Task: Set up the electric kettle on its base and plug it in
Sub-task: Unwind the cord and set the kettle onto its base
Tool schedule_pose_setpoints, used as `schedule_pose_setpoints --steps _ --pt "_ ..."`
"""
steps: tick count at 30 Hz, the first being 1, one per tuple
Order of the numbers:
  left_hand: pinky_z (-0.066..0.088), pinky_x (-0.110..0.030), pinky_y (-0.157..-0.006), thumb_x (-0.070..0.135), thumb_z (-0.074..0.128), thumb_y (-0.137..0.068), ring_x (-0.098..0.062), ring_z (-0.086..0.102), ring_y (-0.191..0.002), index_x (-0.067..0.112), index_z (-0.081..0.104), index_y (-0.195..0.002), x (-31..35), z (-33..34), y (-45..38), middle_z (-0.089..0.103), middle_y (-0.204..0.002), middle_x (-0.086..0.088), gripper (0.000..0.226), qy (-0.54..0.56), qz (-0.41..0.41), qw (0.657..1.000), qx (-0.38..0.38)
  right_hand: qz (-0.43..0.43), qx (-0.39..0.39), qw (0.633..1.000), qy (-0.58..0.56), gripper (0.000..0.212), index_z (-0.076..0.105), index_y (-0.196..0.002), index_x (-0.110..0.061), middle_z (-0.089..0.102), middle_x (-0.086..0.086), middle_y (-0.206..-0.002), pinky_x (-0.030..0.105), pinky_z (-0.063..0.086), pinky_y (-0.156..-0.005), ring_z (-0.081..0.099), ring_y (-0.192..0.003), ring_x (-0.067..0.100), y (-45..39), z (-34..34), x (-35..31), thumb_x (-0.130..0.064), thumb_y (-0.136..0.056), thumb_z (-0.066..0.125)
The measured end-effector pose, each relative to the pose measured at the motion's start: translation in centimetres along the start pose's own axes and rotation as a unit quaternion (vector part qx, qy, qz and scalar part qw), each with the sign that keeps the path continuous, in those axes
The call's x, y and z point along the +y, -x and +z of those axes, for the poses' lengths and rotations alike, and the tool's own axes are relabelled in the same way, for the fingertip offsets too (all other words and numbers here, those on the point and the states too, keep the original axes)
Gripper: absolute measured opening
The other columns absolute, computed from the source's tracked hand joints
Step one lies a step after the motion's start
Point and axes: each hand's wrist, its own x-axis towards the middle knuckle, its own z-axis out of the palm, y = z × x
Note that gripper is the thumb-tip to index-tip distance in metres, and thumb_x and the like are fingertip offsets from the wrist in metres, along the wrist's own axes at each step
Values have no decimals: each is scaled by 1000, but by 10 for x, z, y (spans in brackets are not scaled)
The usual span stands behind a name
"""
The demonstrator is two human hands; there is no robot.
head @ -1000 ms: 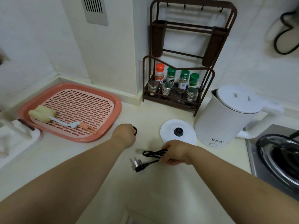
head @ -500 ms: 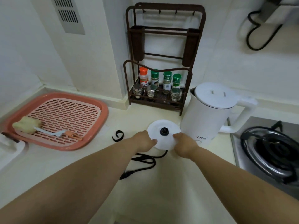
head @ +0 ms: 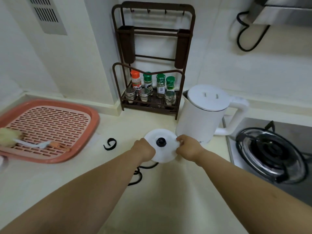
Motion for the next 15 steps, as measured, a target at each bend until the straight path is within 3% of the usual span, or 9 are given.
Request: schedule_pose_setpoints --steps 5,9,12,15 --pt "40 -32 -99 19 54 -90 -29 43 -129 8 28 -145 -3 1 5 32 -148 -12 62 -1 7 1000 -8 -13 22 1000 -7 51 43 -130 -12 56 10 -117 30 42 -77 49 -95 24 6 15 5 -6 -80 53" --pt "43 -35 -102 19 54 -90 -31 45 -127 8 32 -142 3 5 9 38 -144 -13 57 -34 41 997 -47 40 6 996 78 38 48 -123 -2 52 10 -103 32 47 -83 50 -93 26 15 13 16 -9 -85 46" --pt "40 -37 -107 20 53 -90 -30 42 -130 10 30 -144 16 18 13 37 -145 -12 59 -67 73 992 -74 78 -4 991 107 11 53 -88 -9 55 10 -92 35 52 -89 57 -86 27 24 1 28 -4 -82 45" --pt "34 -35 -112 19 51 -91 -29 37 -135 12 28 -146 28 30 15 33 -149 -10 60 -92 102 987 -88 135 -18 989 62 18 53 -66 -6 63 14 -70 33 56 -72 62 -65 29 31 -15 46 0 -79 42"
